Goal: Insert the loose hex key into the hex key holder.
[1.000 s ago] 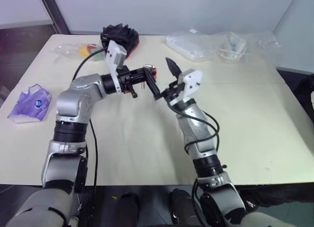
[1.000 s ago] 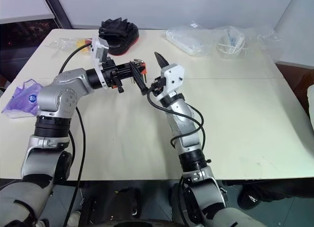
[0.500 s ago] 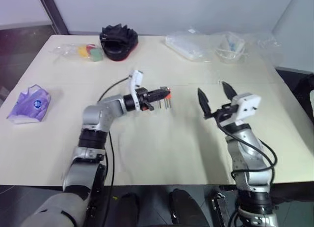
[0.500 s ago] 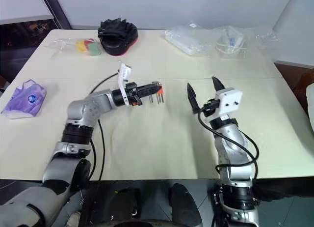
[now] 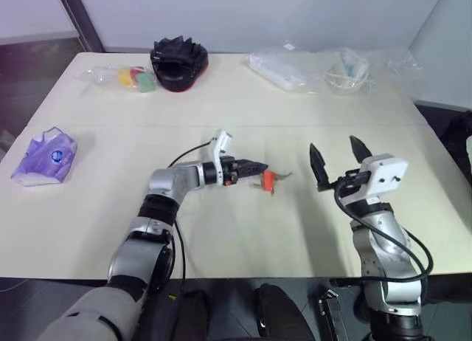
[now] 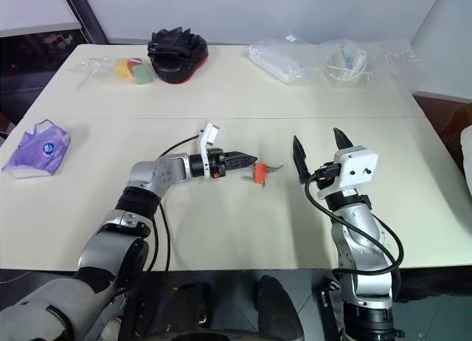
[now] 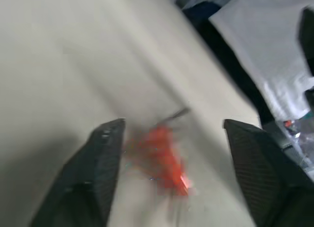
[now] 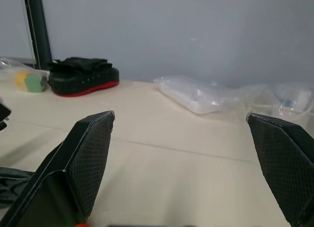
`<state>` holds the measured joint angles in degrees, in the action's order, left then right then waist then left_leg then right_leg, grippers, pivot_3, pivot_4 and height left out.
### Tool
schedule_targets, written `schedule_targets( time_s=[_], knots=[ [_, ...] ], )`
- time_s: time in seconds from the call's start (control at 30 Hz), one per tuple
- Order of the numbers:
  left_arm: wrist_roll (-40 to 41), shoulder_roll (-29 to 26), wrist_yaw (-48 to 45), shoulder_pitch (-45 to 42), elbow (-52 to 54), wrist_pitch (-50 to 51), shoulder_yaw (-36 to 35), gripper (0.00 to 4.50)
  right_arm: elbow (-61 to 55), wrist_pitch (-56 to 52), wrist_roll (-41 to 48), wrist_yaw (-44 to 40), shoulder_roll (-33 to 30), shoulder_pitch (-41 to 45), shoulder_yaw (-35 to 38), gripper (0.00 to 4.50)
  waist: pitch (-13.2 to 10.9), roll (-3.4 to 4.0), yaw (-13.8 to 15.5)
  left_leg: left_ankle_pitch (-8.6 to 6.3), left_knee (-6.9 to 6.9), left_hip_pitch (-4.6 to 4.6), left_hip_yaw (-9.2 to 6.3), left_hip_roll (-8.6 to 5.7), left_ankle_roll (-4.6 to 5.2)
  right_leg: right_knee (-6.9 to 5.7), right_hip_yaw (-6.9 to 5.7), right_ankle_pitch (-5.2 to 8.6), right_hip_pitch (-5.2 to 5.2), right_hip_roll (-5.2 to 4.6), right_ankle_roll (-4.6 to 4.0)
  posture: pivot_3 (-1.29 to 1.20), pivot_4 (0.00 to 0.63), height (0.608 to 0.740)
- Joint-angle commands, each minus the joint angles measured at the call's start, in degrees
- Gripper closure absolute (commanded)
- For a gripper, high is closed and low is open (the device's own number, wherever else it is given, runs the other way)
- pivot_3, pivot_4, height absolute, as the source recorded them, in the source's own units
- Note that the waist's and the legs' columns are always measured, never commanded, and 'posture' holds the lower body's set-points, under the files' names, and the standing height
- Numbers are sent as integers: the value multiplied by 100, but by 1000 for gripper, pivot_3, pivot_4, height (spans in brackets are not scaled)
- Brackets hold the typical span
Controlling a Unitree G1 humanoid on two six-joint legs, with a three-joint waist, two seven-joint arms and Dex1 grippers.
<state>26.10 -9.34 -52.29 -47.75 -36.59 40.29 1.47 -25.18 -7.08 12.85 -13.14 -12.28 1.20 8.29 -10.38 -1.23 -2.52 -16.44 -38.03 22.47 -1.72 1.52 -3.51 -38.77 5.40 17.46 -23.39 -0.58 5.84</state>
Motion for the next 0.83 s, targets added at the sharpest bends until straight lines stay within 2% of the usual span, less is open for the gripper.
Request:
schedule_targets(
  time_s=[0.03, 0.13, 0.17, 0.3, 0.63, 0.83],
  knots=[
    [-132, -277, -103, -40, 218, -289, -98, 916, -268, 37, 1, 1, -57, 81, 5, 0, 0, 0, 0, 0, 0, 0, 0, 0, 0, 0, 0, 0, 1, 0, 0, 0, 150, 740],
    [-312, -641, -216, 146, 603, -551, -17, 158, -220, -41, 71, -87, -166, 185, 61, 0, 0, 0, -2, 0, 0, 0, -1, 1, 0, 1, 0, 0, 1, 0, 0, 0, 150, 740],
    [-344, -752, -230, 231, 792, -606, -4, 27, -202, -101, 110, -147, -228, 224, 74, 0, 0, 0, -5, 0, 1, 0, -1, 2, 0, 1, 0, 0, 0, 0, 0, 0, 150, 740],
    [-451, -1059, -292, 577, 1478, -842, 51, 27, -215, -617, 345, -550, -666, 309, 81, 0, 0, 0, 30, 0, 1, -1, -3, 3, 0, 3, 1, 0, 4, -4, 0, 0, 150, 740],
    [-630, -1842, -592, 1234, 3156, -1503, 109, 27, -598, -2428, 1288, -2725, -3389, 274, 335, 0, -2, 2, 62, -1, -1, -1, -6, 4, 1, 34, -6, -1, 25, -5, 0, 0, 150, 740],
    [-539, -2317, -741, 1697, 4075, -1626, 47, 27, -638, -2400, 1299, -4060, -4828, 144, 427, 0, -2, 2, 39, -5, 1, -1, -5, 7, 9, 49, -7, -1, 31, -6, 0, 0, 150, 740]
  ],
)
